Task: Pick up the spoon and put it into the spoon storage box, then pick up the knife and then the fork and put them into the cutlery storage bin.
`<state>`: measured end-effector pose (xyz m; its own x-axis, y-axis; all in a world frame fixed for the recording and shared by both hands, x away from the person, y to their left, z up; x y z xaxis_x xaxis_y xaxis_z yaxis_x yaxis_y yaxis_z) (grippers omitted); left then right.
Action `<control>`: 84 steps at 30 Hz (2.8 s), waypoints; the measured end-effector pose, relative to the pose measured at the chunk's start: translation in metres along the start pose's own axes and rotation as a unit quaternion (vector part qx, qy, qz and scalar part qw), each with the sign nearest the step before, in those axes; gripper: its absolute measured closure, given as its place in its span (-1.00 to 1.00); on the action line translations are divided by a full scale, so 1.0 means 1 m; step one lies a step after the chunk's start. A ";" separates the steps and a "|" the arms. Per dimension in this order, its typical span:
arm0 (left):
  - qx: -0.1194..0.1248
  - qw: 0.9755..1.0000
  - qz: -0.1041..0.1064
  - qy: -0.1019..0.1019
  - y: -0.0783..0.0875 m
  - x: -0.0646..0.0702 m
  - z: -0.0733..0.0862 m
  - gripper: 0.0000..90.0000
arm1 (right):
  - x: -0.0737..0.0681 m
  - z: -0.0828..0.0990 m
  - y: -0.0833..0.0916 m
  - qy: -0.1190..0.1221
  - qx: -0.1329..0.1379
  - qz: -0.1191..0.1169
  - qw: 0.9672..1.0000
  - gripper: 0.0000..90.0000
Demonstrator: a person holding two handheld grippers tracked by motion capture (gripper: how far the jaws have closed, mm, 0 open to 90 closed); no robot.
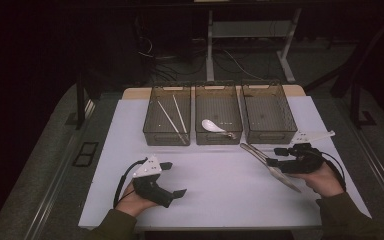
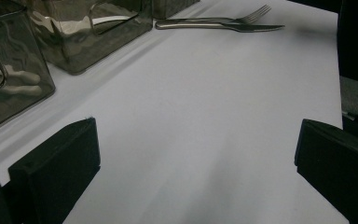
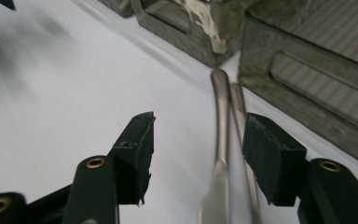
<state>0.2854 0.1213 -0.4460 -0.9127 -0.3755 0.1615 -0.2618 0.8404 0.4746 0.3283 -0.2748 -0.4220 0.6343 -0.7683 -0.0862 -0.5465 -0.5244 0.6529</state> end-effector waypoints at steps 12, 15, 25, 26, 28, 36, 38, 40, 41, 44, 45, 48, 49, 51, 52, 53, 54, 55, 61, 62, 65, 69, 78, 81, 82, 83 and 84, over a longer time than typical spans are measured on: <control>-0.001 1.000 -0.002 0.000 -0.001 0.000 0.000 -1.00 | 0.020 0.018 -0.001 -0.008 -0.031 0.027 0.999 0.24; -0.002 1.000 -0.001 0.000 -0.001 0.000 0.000 -1.00 | 0.023 0.019 -0.005 -0.007 -0.041 0.028 0.999 0.31; -0.001 1.000 -0.001 0.000 -0.001 0.000 0.000 -1.00 | 0.029 0.022 -0.016 -0.003 -0.065 0.028 0.998 0.54; -0.003 1.000 -0.001 0.000 -0.001 0.000 0.000 -1.00 | 0.030 0.022 -0.017 -0.002 -0.068 0.029 0.997 0.56; -0.005 1.000 -0.001 0.000 -0.001 0.000 0.000 -1.00 | 0.031 0.023 -0.019 -0.002 -0.074 0.029 0.997 0.59; -0.002 1.000 -0.001 0.001 -0.002 0.000 0.000 -1.00 | 0.033 0.025 -0.025 0.008 -0.088 0.036 0.995 0.68; -0.002 1.000 -0.001 0.000 -0.002 0.000 0.000 -1.00 | 0.032 0.025 -0.027 0.011 -0.092 0.035 0.995 0.69; -0.004 1.000 -0.001 0.001 -0.002 0.000 0.000 -1.00 | 0.032 0.026 -0.030 0.016 -0.096 0.036 0.995 0.70; -0.003 1.000 -0.001 0.000 -0.002 0.000 0.000 -1.00 | 0.032 0.026 -0.030 0.019 -0.099 0.036 0.994 0.70; -0.004 1.000 -0.001 0.001 -0.002 0.000 0.000 -1.00 | 0.031 0.027 -0.033 0.024 -0.106 0.038 0.993 0.71; -0.004 1.000 -0.001 0.000 -0.002 0.000 0.000 -1.00 | 0.031 0.027 -0.034 0.024 -0.107 0.037 0.993 0.72; -0.004 1.000 -0.001 0.000 -0.002 0.000 0.000 -1.00 | 0.032 0.028 -0.036 0.030 -0.112 0.042 0.992 0.73; -0.004 1.000 -0.001 0.000 -0.002 0.000 0.000 -1.00 | 0.032 0.028 -0.036 0.033 -0.114 0.043 0.992 0.74; -0.004 1.000 -0.001 0.001 -0.002 0.000 0.000 -1.00 | 0.032 0.029 -0.038 0.036 -0.118 0.044 0.991 0.74; -0.005 1.000 -0.001 -0.001 -0.002 0.000 0.001 -1.00 | 0.032 0.029 -0.039 0.039 -0.120 0.046 0.991 0.74; -0.006 1.000 0.000 -0.001 -0.002 0.000 0.001 -1.00 | 0.032 0.029 -0.039 0.042 -0.120 0.047 0.991 0.75; -0.004 1.000 -0.001 -0.001 -0.002 0.001 0.001 -1.00 | 0.032 0.029 -0.039 0.043 -0.120 0.048 0.991 0.76; -0.004 1.000 -0.001 0.001 -0.001 0.001 0.001 -1.00 | 0.032 0.029 -0.039 0.045 -0.120 0.049 0.991 0.77; -0.005 1.000 -0.003 -0.001 0.000 0.001 0.001 -1.00 | 0.029 0.028 -0.040 0.062 -0.125 0.058 0.989 0.85; -0.005 1.000 -0.003 0.000 -0.001 0.001 0.001 -1.00 | 0.029 0.028 -0.040 0.064 -0.125 0.060 0.988 0.86; -0.006 1.000 -0.004 -0.002 -0.001 0.001 0.001 -1.00 | 0.027 0.028 -0.040 0.065 -0.128 0.065 0.988 0.87; -0.005 1.000 -0.004 -0.002 -0.001 0.002 0.001 -1.00 | 0.026 0.028 -0.040 0.073 -0.129 0.070 0.987 0.88; -0.004 1.000 -0.002 -0.003 0.001 0.002 0.001 -1.00 | 0.030 0.028 -0.035 0.051 -0.124 0.062 0.989 0.89; -0.004 1.000 -0.003 -0.003 0.000 0.001 0.001 -1.00 | 0.033 0.027 -0.028 0.038 -0.115 0.059 0.991 0.89; -0.004 1.000 -0.004 -0.003 0.000 0.001 0.000 -1.00 | 0.034 0.027 -0.026 0.035 -0.112 0.059 0.991 0.89; -0.004 1.000 -0.004 -0.003 0.000 0.001 0.000 -1.00 | 0.035 0.028 -0.024 0.032 -0.112 0.060 0.991 0.89; -0.004 1.000 -0.004 -0.004 -0.001 0.001 0.000 -1.00 | 0.035 0.028 -0.022 0.029 -0.110 0.058 0.992 0.89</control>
<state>0.2845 0.1203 -0.4460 -0.9129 -0.3792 0.1510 -0.2666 0.8341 0.4829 0.3476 -0.3006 -0.4611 0.6073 -0.7935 0.0381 -0.4894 -0.3359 0.8048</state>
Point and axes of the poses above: each handheld gripper's, and its own axes: y roughly backward along the jaws, z roughly out of its underside, x roughly to its right, the point moved 4 cm from there along -y, roughly forward along the jaws, and after that the axes turned 6 degrees about z, right-handed, at the moved point
